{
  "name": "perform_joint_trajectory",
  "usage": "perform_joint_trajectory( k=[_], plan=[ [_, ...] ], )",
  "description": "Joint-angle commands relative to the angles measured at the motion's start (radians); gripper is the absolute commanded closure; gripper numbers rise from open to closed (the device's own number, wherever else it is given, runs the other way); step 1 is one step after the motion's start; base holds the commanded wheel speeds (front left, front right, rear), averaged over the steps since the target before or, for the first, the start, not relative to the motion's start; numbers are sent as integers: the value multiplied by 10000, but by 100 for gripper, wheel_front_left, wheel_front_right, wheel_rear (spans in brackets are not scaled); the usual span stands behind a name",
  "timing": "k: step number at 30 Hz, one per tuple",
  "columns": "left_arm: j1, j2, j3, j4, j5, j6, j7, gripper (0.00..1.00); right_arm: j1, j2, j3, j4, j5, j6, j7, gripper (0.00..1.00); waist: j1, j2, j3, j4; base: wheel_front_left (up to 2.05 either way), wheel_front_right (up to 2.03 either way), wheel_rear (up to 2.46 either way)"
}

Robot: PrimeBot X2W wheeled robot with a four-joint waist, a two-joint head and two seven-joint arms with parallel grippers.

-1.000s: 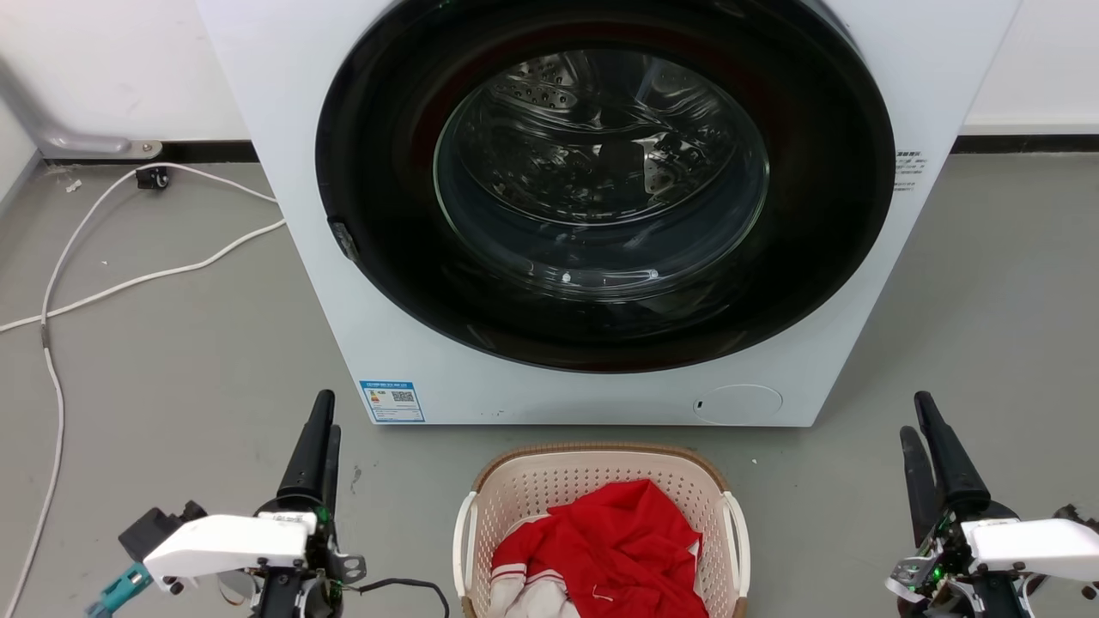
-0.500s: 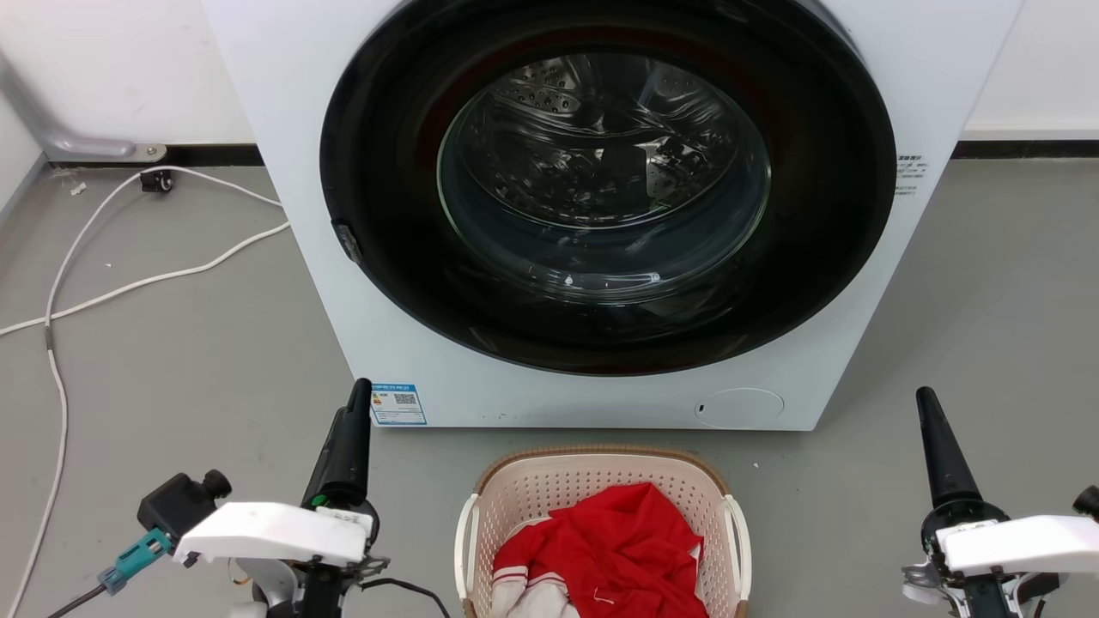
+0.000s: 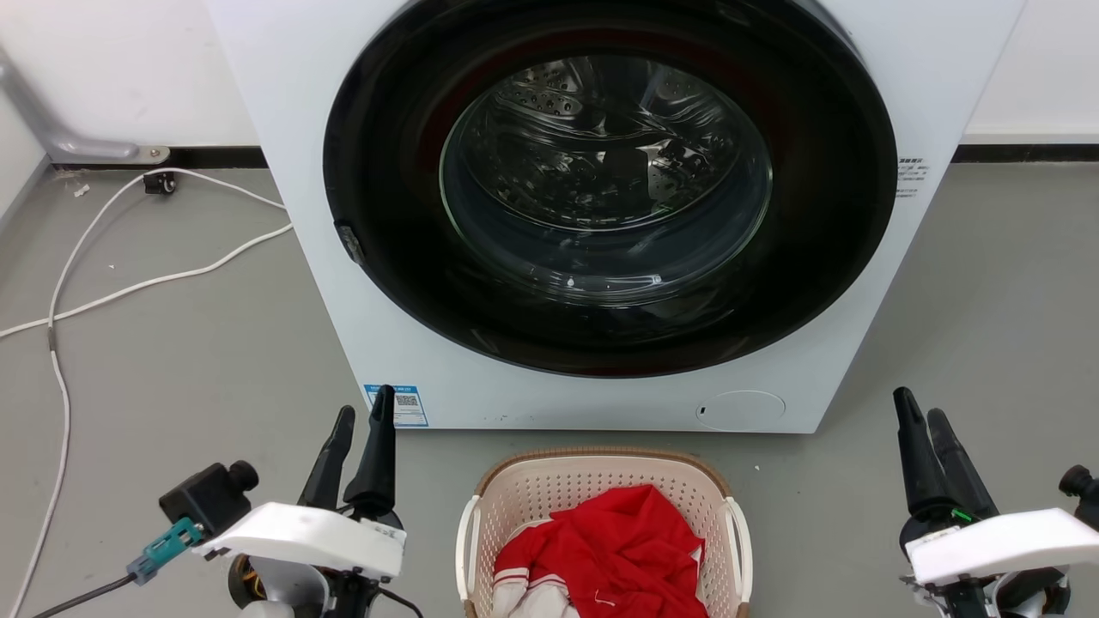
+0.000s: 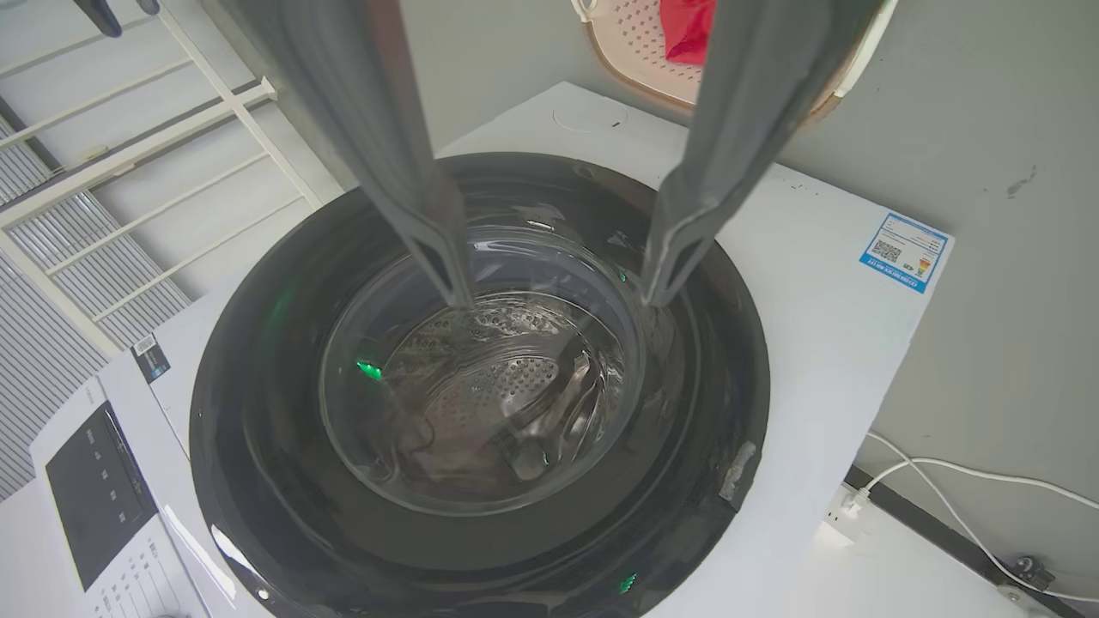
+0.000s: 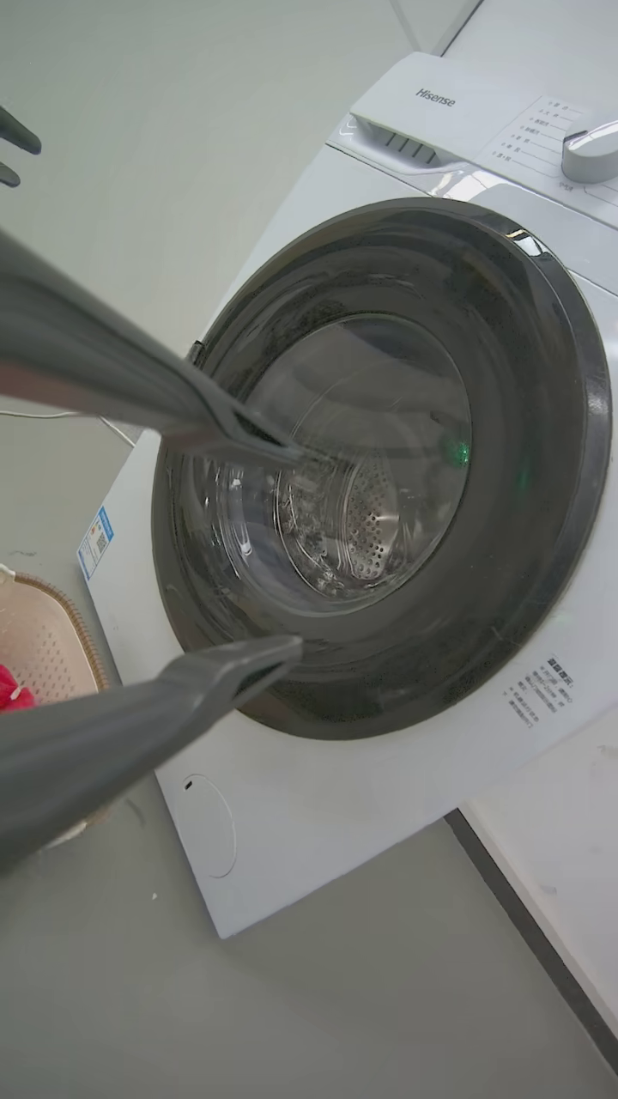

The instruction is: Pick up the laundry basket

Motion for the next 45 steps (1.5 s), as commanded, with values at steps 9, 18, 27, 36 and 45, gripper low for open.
perform_joint_trajectory(
  k=[9, 18, 27, 36, 45],
  plan=[
    [-57, 112, -251, -85, 1744, 122, -352, 0, 89, 5, 15, -462, -1894, 1, 79, 0, 0, 0, 1, 33, 0, 0, 0],
    [-113, 187, -367, 30, 2898, 304, -603, 0, 173, 12, 87, -658, -3216, 1, 124, 0, 0, 0, 16, 26, 0, 0, 0],
    [-85, 225, -452, 106, 3847, 452, -838, 0, 314, 17, 45, -873, -4333, 1, 247, 0, 0, 0, 7, 37, 0, 0, 0],
    [-85, 263, -582, 203, 4752, 552, -1049, 0, 473, 24, 61, -1121, -5394, 1, 305, 0, 0, 0, 2, 70, 0, 0, 0],
    [-102, 270, -716, 317, 5463, 618, -1235, 0, 584, 28, 17, -1301, -6157, 0, 361, 0, 0, 0, -14, 77, 0, 0, 0]
  ],
)
